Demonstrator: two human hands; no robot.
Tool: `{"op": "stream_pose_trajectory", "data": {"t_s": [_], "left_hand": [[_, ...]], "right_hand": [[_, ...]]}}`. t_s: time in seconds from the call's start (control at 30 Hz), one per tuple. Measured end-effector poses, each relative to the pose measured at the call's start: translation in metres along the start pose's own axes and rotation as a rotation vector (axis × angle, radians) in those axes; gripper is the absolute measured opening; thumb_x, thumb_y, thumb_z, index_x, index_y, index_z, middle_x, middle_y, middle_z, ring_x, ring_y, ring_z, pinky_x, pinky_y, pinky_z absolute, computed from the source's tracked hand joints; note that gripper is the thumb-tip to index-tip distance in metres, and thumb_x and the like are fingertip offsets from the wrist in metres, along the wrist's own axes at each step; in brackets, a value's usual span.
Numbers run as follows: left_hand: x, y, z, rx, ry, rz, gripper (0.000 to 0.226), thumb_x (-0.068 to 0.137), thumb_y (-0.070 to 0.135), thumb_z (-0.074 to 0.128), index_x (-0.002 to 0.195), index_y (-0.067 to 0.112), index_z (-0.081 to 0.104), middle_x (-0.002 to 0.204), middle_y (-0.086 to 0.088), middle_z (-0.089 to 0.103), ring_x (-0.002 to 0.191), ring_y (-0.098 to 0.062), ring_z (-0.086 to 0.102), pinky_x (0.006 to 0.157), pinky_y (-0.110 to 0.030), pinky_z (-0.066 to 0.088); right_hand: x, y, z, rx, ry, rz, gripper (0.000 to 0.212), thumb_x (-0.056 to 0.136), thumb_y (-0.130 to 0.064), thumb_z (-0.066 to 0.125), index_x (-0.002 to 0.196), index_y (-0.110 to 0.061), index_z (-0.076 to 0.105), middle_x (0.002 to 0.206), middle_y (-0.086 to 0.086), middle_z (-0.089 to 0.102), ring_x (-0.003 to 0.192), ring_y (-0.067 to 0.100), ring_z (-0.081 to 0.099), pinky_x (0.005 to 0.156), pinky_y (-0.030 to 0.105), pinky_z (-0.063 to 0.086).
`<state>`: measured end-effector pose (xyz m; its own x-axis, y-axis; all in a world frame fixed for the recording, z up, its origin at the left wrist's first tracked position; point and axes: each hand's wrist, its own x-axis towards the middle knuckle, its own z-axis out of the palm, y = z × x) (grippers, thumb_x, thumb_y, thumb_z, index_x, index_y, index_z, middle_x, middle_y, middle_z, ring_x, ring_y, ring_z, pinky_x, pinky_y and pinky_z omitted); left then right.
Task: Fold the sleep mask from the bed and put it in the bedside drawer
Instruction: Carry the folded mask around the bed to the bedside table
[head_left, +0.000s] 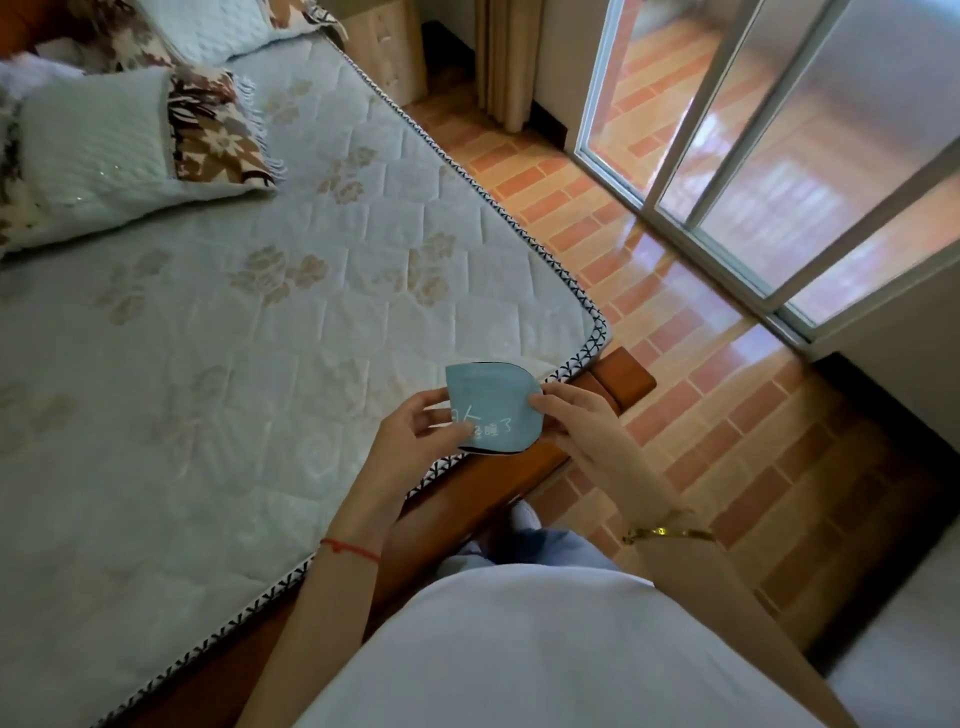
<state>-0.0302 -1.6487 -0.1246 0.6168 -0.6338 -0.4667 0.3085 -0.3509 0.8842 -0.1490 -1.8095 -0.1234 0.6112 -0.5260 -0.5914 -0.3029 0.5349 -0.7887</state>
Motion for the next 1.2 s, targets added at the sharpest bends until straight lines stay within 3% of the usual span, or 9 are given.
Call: {"op": "stream_pose_trajectory", "data": {"t_s": [0.13,0.23,0.5,0.63,0.8,0.97,1.2], "left_hand": [[0.008,0.006,0.025,0.045,-0.113,0.007,0.047,0.076,0.020,0.076,0.119,0.025,0.059,0.103,-0.004,0.074,0.093,-0.020,0.072,0.078,-0.031,0.059],[0.014,0.010,0.050,0.078,-0.177,0.014,0.050,0.073,0.022,0.076,0.120,0.023,0.060,0.102,-0.004,0.075,0.093,-0.021,0.072,0.077,-0.032,0.058],[0.024,0.020,0.151,0.140,-0.319,0.029,0.047,0.079,0.008,0.073,0.123,0.014,0.059,0.104,-0.011,0.072,0.096,-0.026,0.070,0.078,-0.033,0.058],[0.023,0.022,0.220,0.118,-0.382,0.039,0.039,0.079,0.007,0.073,0.115,0.019,0.063,0.093,-0.003,0.074,0.086,-0.016,0.072,0.063,-0.018,0.054],[0.025,0.019,0.307,0.122,-0.466,0.039,0.039,0.078,0.005,0.073,0.113,0.020,0.063,0.091,-0.001,0.076,0.086,-0.018,0.072,0.075,-0.031,0.059],[0.028,0.020,0.373,0.120,-0.541,0.018,0.043,0.074,0.012,0.076,0.113,0.025,0.063,0.096,-0.004,0.077,0.089,-0.018,0.074,0.071,-0.024,0.057],[0.045,0.033,0.429,0.172,-0.594,0.003,0.047,0.076,0.009,0.075,0.120,0.018,0.062,0.097,-0.005,0.075,0.089,-0.020,0.072,0.073,-0.026,0.055]], "right_hand": [[-0.011,0.003,-0.028,0.075,0.084,-0.018,0.024,0.090,-0.008,0.060,0.111,0.000,0.064,0.098,0.009,0.069,0.088,0.020,0.066,0.076,0.027,0.058],[-0.020,0.005,-0.052,0.137,0.126,-0.051,0.013,0.090,-0.008,0.058,0.100,-0.006,0.067,0.092,0.007,0.069,0.083,0.019,0.065,0.069,0.023,0.058],[-0.045,0.005,-0.148,0.216,0.279,-0.094,0.010,0.087,-0.010,0.062,0.086,-0.015,0.071,0.075,-0.001,0.075,0.069,0.012,0.070,0.060,0.022,0.054],[-0.064,-0.002,-0.212,0.216,0.322,-0.129,0.010,0.088,-0.008,0.060,0.088,-0.012,0.070,0.073,-0.002,0.073,0.067,0.012,0.069,0.060,0.022,0.054],[-0.088,-0.011,-0.292,0.203,0.387,-0.164,0.010,0.089,-0.006,0.059,0.093,-0.008,0.067,0.082,0.001,0.071,0.065,0.007,0.070,0.056,0.017,0.053],[-0.104,-0.018,-0.353,0.179,0.439,-0.170,0.020,0.091,-0.008,0.057,0.109,-0.002,0.064,0.101,0.012,0.069,0.086,0.020,0.067,0.068,0.023,0.057],[-0.103,-0.031,-0.399,0.252,0.487,-0.187,0.026,0.092,-0.006,0.055,0.114,0.005,0.060,0.108,0.020,0.064,0.093,0.024,0.062,0.069,0.021,0.056]]}}
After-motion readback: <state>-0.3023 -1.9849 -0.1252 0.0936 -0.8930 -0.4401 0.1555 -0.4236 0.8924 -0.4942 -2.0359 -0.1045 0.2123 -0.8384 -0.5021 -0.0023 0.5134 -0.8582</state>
